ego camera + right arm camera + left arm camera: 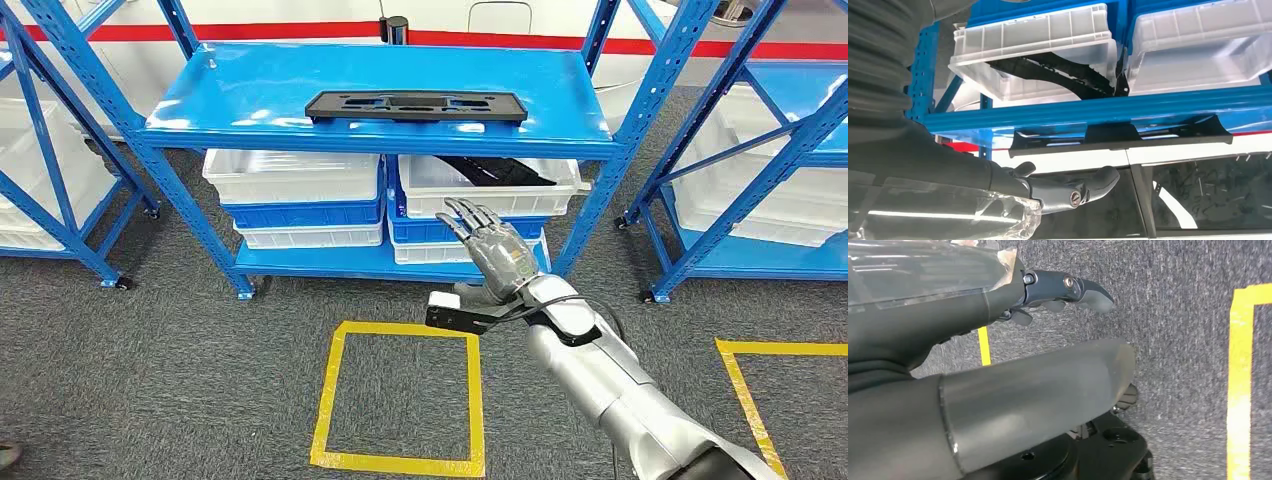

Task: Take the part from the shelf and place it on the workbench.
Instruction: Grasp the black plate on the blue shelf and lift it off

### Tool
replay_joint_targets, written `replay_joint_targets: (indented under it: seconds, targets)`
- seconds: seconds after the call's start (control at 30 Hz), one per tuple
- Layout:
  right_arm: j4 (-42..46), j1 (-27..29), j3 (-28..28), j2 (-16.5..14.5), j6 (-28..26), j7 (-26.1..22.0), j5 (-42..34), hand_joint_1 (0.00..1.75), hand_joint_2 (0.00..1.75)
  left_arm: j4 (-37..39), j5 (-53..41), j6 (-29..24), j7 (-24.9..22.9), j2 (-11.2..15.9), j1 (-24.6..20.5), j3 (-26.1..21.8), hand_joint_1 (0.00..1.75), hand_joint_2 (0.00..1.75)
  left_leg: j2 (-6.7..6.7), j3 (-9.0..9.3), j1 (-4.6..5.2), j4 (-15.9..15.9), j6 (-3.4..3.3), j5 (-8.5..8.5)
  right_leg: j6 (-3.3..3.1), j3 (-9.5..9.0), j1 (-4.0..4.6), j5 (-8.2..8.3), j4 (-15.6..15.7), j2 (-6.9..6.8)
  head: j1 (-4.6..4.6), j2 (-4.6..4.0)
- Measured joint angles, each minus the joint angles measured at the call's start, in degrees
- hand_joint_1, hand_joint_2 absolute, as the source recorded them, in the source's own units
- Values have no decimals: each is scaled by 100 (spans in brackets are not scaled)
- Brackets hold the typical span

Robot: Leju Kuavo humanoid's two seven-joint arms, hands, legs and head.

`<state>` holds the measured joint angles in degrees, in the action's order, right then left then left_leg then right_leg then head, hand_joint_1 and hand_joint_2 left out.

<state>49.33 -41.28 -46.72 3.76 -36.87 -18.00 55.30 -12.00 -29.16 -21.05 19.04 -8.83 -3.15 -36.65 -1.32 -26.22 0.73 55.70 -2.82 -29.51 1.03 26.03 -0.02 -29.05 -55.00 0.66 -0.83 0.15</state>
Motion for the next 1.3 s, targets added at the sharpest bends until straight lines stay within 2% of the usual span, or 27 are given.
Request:
replay_joint_targets:
  seconds: [0.2, 0.23, 0.3, 0.37, 0.4, 0.43, 0.5, 0.53, 0.57, 0.6, 0.63, 0.67, 0.7, 0.73, 0.8, 0.87, 0.9, 0.93, 1.0, 1.03, 1.07, 1.1, 1.17, 1.2, 1.23, 1.3]
  targets:
    - [132, 119, 81, 104, 47, 19, 42, 0, 175, 4, -26, 167, 31, 0, 0, 0, 0, 0, 1, -1, 1, 1, 0, 0, 0, 1, -1, 0, 1, 0, 0, -1]
    - [154, 137, 101, 123, 61, 19, 45, 0, 175, 4, -26, 180, 40, 1, -1, 0, 0, 0, 2, -7, 8, 11, -7, -3, 14, 1, -22, 9, 10, 0, 0, -1]
    - [203, 155, 137, 146, 89, 19, 58, 0, 175, 4, -28, 181, 50, 2, -14, 0, 0, 0, 9, -7, 12, -29, -46, 15, 52, 1, -43, 30, 53, 3, -3, -1]
    - [261, 158, 183, 168, 107, 19, 79, 0, 175, 4, -46, 185, 66, -4, -33, 2, 0, 0, 26, 41, -22, -167, -103, 71, 75, 102, -42, 11, -51, -4, 3, -2]
    - [284, 161, 205, 178, 111, 22, 90, 0, 175, 4, -62, 190, 73, -7, -42, 3, 0, 0, 30, 69, -45, -234, -128, 90, 72, 271, -37, -53, -304, -9, 9, -1]
    - [299, 173, 222, 190, 117, 26, 105, 0, 175, 4, -79, 196, 79, -10, -46, 5, 0, 0, 34, 88, -61, -270, -142, 92, 69, 515, -46, -137, -675, -13, 16, -1]
    - [311, 242, 241, 215, 140, 33, 133, 0, 175, 7, -117, 203, 63, -11, -50, 11, 0, 0, 22, 119, -78, -284, -141, 46, 96, 1109, -73, -266, -1526, -14, 20, 0]
    - [313, 292, 246, 230, 150, 35, 144, 0, 175, 9, -132, 204, 50, -11, -45, 14, 0, 0, 11, 158, -94, -284, -121, 9, 139, 1314, -95, -222, -1739, -14, 17, 0]
    - [314, 335, 251, 247, 158, 36, 152, 0, 175, 12, -145, 204, 36, -12, -37, 16, 0, 0, -4, 219, -121, -282, -88, -41, 206, 1421, -121, -76, -1732, -16, 18, 0]
    - [314, 362, 256, 260, 163, 38, 158, 0, 175, 14, -151, 204, 27, -13, -29, 18, 0, 0, -16, 299, -155, -281, -45, -101, 288, 1402, -150, 163, -1481, -21, 21, 0]
    - [315, 380, 262, 275, 165, 39, 165, 0, 175, 15, -152, 203, 22, -14, -22, 17, 0, 0, -25, 369, -186, -285, 7, -171, 371, 1295, -179, 452, -1059, -34, 23, 0]
    - [316, 392, 266, 296, 169, 40, 171, 0, 175, 16, -153, 198, 16, -13, -21, 17, 0, 0, -28, 441, -214, -303, 64, -238, 429, 1152, -187, 673, -666, -42, 26, -1]
    - [322, 401, 270, 310, 178, 40, 179, 0, 175, 16, -154, 193, 10, -13, -31, 17, 0, 0, -29, 490, -234, -334, 121, -281, 429, 1007, -177, 789, -317, -49, 32, -1]
    - [329, 412, 274, 325, 188, 40, 189, 0, 175, 17, -156, 185, 3, -16, -43, 18, 0, 0, -32, 520, -248, -387, 172, -303, 380, 905, -150, 811, -111, -48, 27, -1]
    - [348, 413, 296, 349, 205, 37, 205, 0, 175, 17, -158, 171, -7, -33, -67, 18, 0, 0, -33, 604, -263, -523, 247, -306, 214, 782, -98, 706, 42, -31, 18, -1]
    - [386, 400, 339, 368, 211, 22, 213, 0, 175, 12, -160, 155, -12, -38, -78, 18, 0, 0, 9, 676, -270, -514, 299, -356, 78, 662, -151, 639, 106, -22, -2, -1]
    - [405, 383, 357, 370, 214, 12, 215, 0, 175, 9, -160, 150, -14, -35, -86, 19, 0, 0, 39, 587, -271, -299, 321, -440, 14, 592, -190, 601, 138, -24, -18, -1]
    - [420, 369, 368, 370, 216, 3, 217, 0, 175, 8, -160, 146, -13, -33, -93, 19, 0, 0, 67, 358, -276, 97, 340, -570, -41, 539, -210, 562, 150, -30, -27, 0]
    - [422, 361, 371, 366, 222, -3, 220, 0, 175, 9, -163, 140, -12, -31, -91, 20, 0, 0, 87, -360, -281, 1091, 380, -820, -102, 457, -212, 474, 152, -43, -47, 0]
    - [422, 375, 371, 365, 223, -3, 221, 0, 175, 10, -169, 137, -12, -30, -78, 19, 0, 0, 89, -680, -289, 1423, 395, -820, -105, 407, -216, 428, 152, -46, -47, -1]
    - [422, 389, 371, 364, 225, -3, 221, 0, 175, 12, -179, 133, -13, -28, -59, 19, 0, 0, 94, -891, -299, 1516, 405, -670, -92, 343, -227, 377, 152, -44, -48, -1]
    - [422, 399, 372, 365, 225, -3, 221, 0, 175, 13, -191, 132, -13, -25, -43, 19, 0, 0, 104, -979, -312, 1359, 410, -385, -68, 267, -244, 322, 152, -39, -50, -1]
    - [423, 402, 378, 369, 225, -8, 219, 0, 175, 18, -210, 132, -11, -21, -31, 19, 0, 0, 142, -872, -335, 586, 421, 304, 7, 115, -268, 205, 156, -28, -60, -1]
    - [426, 397, 383, 372, 225, -11, 217, 0, 175, 22, -215, 132, -7, -21, -37, 20, 0, 0, 150, -781, -330, 250, 412, 516, 57, 73, -249, 150, 163, -22, -71, -1]
    - [430, 389, 392, 376, 224, -15, 216, 0, 175, 26, -219, 133, -3, -23, -44, 20, 0, 0, 153, -719, -314, 47, 390, 610, 105, 54, -223, 107, 176, -18, -72, 0]
    - [444, 374, 413, 385, 222, -19, 214, 0, 175, 31, -225, 133, 1, -27, -58, 20, 0, 0, 129, -684, -243, -11, 290, 565, 201, 34, -168, 63, 225, -10, -62, 0]
